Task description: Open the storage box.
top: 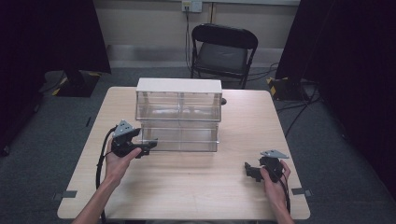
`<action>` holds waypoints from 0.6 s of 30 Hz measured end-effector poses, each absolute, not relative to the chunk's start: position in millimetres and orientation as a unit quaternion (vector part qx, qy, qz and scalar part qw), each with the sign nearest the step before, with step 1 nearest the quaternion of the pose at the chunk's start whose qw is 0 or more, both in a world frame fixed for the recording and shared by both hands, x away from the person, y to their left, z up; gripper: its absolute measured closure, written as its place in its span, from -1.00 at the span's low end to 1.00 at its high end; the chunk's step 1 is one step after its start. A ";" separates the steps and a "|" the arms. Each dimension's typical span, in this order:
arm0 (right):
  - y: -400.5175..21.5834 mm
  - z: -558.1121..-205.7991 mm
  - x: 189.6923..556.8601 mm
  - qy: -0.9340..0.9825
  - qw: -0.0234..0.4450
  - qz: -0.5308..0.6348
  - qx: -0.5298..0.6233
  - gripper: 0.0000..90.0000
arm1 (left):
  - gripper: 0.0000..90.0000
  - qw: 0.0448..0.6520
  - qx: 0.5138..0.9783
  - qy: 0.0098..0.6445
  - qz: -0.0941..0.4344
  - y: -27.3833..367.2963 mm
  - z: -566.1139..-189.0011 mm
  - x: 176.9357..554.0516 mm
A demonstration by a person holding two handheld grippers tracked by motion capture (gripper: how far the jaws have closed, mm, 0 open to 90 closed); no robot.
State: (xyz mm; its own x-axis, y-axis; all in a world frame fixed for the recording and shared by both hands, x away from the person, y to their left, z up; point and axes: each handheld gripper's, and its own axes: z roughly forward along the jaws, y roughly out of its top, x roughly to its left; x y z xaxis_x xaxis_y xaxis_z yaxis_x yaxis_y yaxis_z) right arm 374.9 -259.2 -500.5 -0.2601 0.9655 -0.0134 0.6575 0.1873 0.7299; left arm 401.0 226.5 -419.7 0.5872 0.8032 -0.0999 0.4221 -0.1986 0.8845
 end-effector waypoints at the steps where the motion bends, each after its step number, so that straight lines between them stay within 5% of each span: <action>1: -259.2 -500.5 374.9 0.730 0.247 0.312 0.556 -0.80 | -0.66 0.485 0.746 0.411 0.199 226.8 -419.7 401.2; 18: -259.2 -500.5 374.9 0.730 0.247 0.312 0.556 -0.80 | -0.66 0.489 0.739 0.416 0.204 226.2 -406.3 407.1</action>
